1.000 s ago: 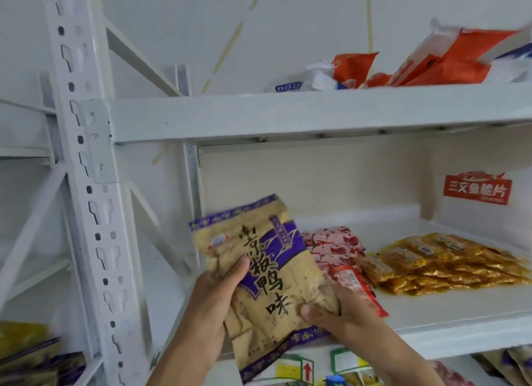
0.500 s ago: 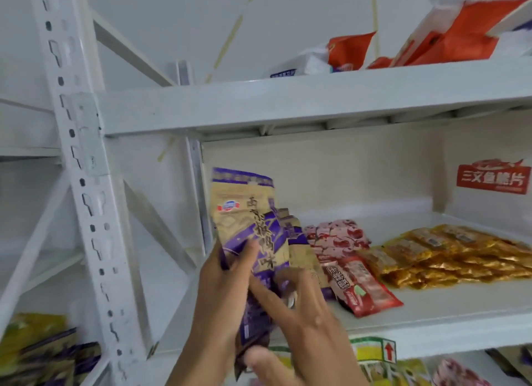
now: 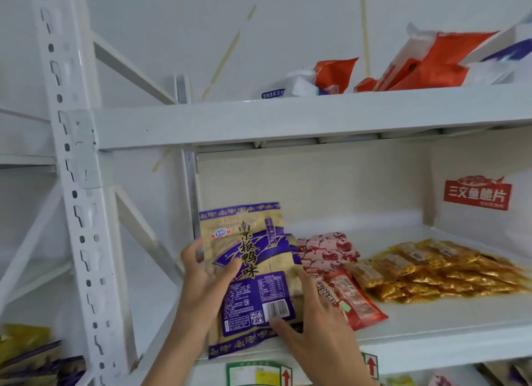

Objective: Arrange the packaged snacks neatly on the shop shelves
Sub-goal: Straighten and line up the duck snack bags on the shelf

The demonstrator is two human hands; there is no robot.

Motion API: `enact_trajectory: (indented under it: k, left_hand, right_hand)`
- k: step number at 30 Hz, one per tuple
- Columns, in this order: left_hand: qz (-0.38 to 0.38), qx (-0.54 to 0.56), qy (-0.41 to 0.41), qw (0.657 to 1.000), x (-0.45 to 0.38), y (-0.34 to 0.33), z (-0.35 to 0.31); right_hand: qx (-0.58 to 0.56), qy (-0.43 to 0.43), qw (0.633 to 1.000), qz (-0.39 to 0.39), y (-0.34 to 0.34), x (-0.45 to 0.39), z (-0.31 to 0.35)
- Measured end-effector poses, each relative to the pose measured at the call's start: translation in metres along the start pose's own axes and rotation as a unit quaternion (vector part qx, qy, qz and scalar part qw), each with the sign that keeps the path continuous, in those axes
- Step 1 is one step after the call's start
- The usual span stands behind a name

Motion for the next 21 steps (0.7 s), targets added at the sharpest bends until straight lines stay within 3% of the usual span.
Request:
enact_trajectory:
  k: [2, 5, 8, 11, 14, 17, 19, 21]
  left_hand:
    - [-0.024, -0.131, -0.141, 0.981, -0.003, 0.007, 0.014]
    - [0.002, -0.315, -0.306, 0.898, 0.003, 0.001, 0.027]
    - [0.088, -0.444, -0.299, 0.840, 0.004, -0.006, 0.040]
    - [0.123, -0.513, -0.246, 0.813, -0.007, -0.003, 0.045]
    - [0.163, -0.545, -0.233, 0.789, -0.013, -0.006, 0.044]
    - [0.176, -0.559, -0.278, 0.761, -0.015, -0.010, 0.047]
    - [0.174, -0.558, -0.294, 0.757, -0.022, -0.009, 0.054]
    - [0.143, -0.585, -0.353, 0.716, -0.027, -0.013, 0.062]
  right_hand:
    - [0.049, 0.000, 0.999, 0.015, -0.004, -0.002, 0.002]
    - [0.094, 0.036, 0.995, 0.019, -0.012, -0.008, 0.004]
    - [0.174, 0.068, 0.980, 0.067, -0.005, -0.011, 0.016]
    - [0.227, 0.088, 0.961, 0.131, 0.024, -0.033, 0.029]
    - [0.275, 0.061, 0.957, 0.067, 0.050, -0.110, 0.031]
    - [0.236, -0.004, 0.972, -0.009, 0.040, -0.210, 0.016]
    - [0.138, -0.078, 0.987, 0.038, 0.016, -0.267, -0.003]
    - [0.044, -0.145, 0.983, 0.106, -0.011, -0.310, -0.025]
Point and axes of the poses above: each hand's wrist, its own x-axis away from the middle knuckle, its own y-axis out of the back of the hand, z = x × y, the point moved 2 cm from there along -x, towards the middle knuckle, and after that the axes turned 6 degrees about -z, right-handed, at the moved point
